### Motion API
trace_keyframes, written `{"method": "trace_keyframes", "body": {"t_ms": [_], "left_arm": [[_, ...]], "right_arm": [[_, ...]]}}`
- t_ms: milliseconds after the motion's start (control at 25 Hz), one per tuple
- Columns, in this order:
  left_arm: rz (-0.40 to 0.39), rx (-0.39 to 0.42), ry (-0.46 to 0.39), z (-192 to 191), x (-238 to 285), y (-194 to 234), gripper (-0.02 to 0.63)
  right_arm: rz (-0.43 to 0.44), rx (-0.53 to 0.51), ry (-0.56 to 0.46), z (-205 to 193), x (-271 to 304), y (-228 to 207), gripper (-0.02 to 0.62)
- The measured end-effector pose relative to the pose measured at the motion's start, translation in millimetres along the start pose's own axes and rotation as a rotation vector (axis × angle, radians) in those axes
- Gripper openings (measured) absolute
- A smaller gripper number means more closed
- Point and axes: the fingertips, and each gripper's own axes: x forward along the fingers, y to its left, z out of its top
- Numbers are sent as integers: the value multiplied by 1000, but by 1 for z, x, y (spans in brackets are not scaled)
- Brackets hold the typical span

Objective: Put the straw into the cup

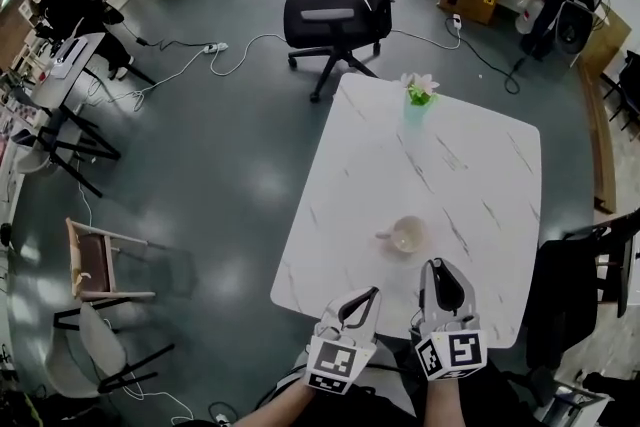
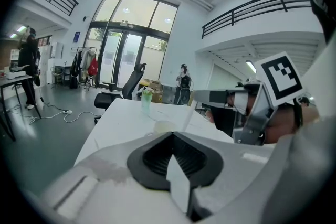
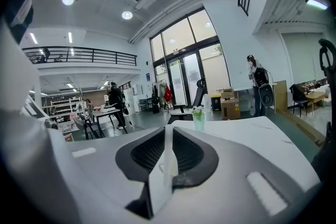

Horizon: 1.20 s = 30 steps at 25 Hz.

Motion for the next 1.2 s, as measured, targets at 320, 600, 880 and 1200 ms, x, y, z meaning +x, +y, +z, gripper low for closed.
{"method": "trace_keyframes", "body": {"t_ms": [320, 600, 880, 1200], "left_arm": [[27, -22, 15, -1, 7, 15, 2], [36, -46, 33, -5, 16, 19, 2], [58, -55, 51, -10, 20, 27, 2], [75, -73, 79, -22, 24, 33, 2]], "right_arm": [[11, -28, 5, 5, 30, -11, 45], [1, -32, 29, -3, 49, -27, 46], [-5, -9, 80, -29, 65, -41, 45], [-9, 26, 131, -57, 75, -52, 46]]}}
